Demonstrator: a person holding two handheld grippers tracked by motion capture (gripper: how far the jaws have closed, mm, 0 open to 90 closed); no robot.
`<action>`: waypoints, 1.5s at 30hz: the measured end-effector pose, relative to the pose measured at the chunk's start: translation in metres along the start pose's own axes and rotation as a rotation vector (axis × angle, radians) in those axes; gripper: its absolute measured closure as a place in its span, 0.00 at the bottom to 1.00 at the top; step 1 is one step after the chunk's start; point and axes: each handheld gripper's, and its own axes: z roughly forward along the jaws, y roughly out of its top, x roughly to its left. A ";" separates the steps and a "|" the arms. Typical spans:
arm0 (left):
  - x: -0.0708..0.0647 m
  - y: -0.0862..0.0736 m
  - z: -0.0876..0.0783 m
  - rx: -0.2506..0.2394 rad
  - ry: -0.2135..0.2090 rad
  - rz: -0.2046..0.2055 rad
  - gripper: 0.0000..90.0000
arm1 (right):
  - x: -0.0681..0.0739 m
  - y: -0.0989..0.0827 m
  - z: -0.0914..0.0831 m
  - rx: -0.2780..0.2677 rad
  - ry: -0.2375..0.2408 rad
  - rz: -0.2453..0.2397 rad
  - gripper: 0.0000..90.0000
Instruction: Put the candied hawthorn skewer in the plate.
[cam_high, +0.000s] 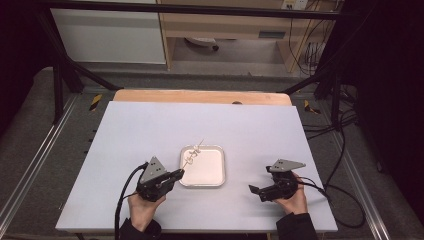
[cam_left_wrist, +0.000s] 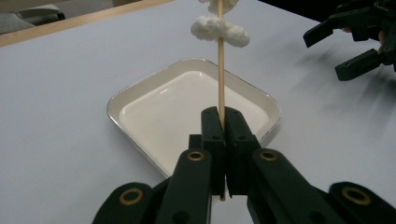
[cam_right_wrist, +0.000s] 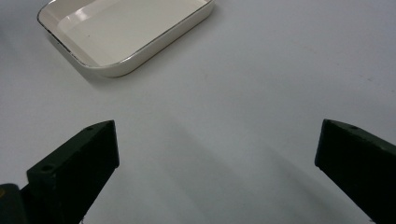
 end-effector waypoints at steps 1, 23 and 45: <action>0.000 0.002 0.001 0.002 0.001 0.002 0.98 | 0.000 0.000 0.000 0.002 0.001 0.004 0.00; 0.008 0.024 0.045 0.095 0.024 0.013 0.98 | -0.003 -0.004 -0.002 -0.009 -0.001 0.009 0.00; 0.008 0.009 0.080 0.237 0.064 0.005 0.98 | -0.003 -0.005 0.000 0.005 0.005 0.015 0.00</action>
